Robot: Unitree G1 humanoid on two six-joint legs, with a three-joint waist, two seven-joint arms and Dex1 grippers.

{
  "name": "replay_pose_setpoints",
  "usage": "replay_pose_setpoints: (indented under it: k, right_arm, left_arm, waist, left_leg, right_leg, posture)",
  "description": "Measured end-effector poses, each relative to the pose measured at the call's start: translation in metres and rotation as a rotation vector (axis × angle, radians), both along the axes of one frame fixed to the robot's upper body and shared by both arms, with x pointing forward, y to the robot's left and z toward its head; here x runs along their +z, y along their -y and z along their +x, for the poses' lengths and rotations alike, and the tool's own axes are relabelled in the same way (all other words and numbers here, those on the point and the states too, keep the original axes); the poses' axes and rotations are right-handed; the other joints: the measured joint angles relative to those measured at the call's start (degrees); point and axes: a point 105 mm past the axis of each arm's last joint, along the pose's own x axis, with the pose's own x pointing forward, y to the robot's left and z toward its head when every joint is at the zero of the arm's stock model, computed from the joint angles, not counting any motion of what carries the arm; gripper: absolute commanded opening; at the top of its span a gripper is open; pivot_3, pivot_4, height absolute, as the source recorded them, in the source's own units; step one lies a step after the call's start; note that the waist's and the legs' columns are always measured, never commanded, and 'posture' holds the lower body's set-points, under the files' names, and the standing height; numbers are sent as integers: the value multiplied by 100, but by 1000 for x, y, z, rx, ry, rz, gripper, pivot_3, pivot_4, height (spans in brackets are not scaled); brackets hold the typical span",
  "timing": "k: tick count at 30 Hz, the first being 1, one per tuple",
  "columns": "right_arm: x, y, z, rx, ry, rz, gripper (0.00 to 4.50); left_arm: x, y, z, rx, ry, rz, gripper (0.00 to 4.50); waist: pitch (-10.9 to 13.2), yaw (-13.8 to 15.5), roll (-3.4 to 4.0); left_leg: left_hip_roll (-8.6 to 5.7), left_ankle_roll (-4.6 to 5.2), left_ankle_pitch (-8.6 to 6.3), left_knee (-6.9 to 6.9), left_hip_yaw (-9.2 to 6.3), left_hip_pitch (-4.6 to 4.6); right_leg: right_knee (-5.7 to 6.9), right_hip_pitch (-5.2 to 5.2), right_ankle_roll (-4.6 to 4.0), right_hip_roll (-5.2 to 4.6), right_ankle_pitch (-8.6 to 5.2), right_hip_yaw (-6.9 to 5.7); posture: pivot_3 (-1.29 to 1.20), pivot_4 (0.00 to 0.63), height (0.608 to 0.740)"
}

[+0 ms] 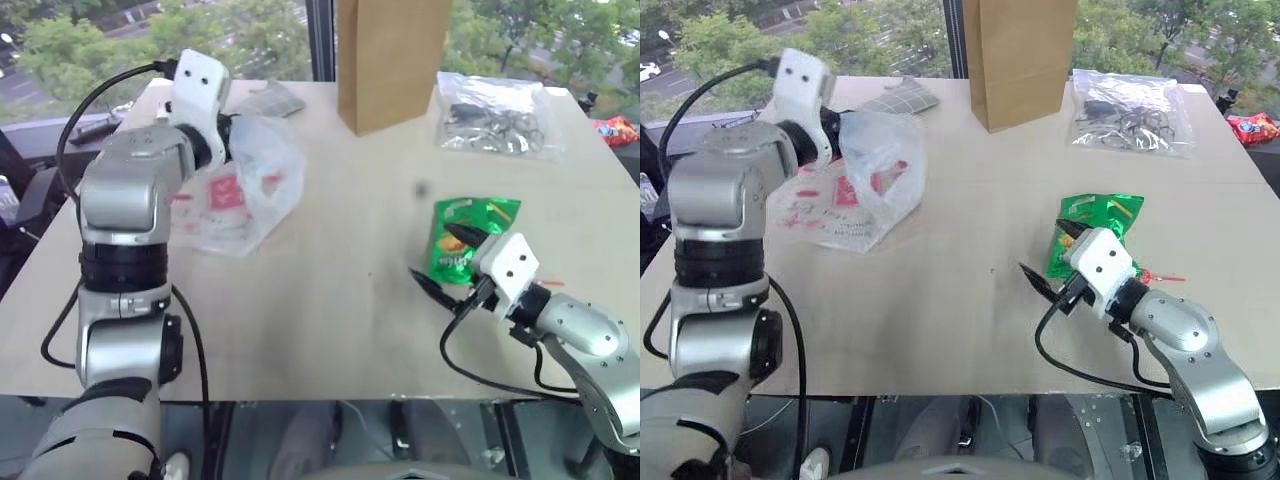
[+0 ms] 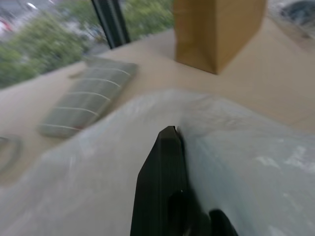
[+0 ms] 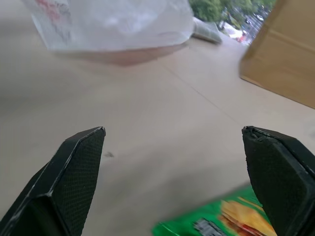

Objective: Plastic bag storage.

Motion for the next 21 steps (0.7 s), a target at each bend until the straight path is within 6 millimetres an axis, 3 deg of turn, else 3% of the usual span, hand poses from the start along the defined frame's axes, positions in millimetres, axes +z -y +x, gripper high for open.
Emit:
replay_pose_setpoints:
  k: [4, 8, 16, 19, 21]
  right_arm:
    - [-9, 18, 4, -66, -5, -146, 4500]
    - [-24, 48, 10, -182, -54, -267, 4500]
    - [-50, 61, 28, -296, -237, -161, 4500]
    - [-55, 68, 40, -350, -266, -133, 3716]
    - [-55, 68, 46, -372, -271, -110, 2616]
  left_arm:
    - [2, 11, -2, -50, -100, -33, 49]
    - [-9, 12, 1, -42, -157, -60, 49]
    - [-15, 33, 6, -87, -155, -41, 49]
    - [-10, 34, 9, -79, -138, -43, 0]
    - [-7, 38, 11, -79, -119, -43, 0]
  waist:
    - [1, -12, 2]
    - [3, -11, -1]
    - [4, -10, -1]
    - [4, -15, -1]
    - [4, -12, 1]
  left_leg:
    - [-3, 0, 0, 0, 2, 0]
    - [1, -2, 1, 1, 3, -1]
    - [-1, -2, 0, 2, 17, -3]
    - [1, -2, 0, 1, 21, -3]
    - [0, -2, 0, 0, 28, -4]
  right_leg:
    - [1, 0, 0, -2, 0, 4]
    - [1, -1, 0, -3, 0, 7]
    - [9, -11, -1, -9, 1, 26]
    - [14, -17, -2, -10, 1, 33]
    - [23, -27, -2, -10, 1, 44]
  posture:
    - [0, 150, 740]
    - [0, 150, 740]
    - [0, 150, 740]
    - [0, 150, 740]
    - [0, 150, 740]
